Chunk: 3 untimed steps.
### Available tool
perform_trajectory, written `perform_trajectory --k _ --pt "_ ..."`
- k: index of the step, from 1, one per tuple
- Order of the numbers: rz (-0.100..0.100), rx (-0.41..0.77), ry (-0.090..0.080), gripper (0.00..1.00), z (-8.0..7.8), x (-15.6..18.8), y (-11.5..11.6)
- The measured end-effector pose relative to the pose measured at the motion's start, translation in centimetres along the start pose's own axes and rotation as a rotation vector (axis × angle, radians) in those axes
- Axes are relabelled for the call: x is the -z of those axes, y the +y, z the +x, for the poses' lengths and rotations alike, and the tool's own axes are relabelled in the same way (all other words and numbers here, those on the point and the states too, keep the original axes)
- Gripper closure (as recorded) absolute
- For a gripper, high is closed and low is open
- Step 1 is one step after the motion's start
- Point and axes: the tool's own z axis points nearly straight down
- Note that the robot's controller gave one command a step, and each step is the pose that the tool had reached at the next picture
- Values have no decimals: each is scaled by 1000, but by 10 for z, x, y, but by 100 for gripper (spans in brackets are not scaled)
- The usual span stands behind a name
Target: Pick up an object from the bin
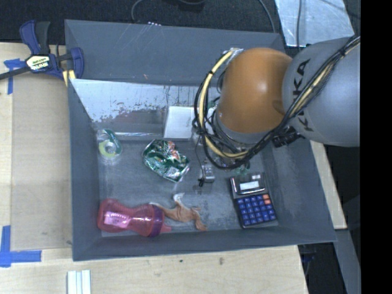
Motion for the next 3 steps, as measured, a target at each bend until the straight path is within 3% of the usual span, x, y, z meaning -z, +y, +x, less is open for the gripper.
perform_trajectory --k 1,2,3 --pt "-1 -2 -8 0 -2 5 0" --pt "-2 -6 -15 0 -39 -54 18" --pt "0 145 -1 0 -61 -75 9"
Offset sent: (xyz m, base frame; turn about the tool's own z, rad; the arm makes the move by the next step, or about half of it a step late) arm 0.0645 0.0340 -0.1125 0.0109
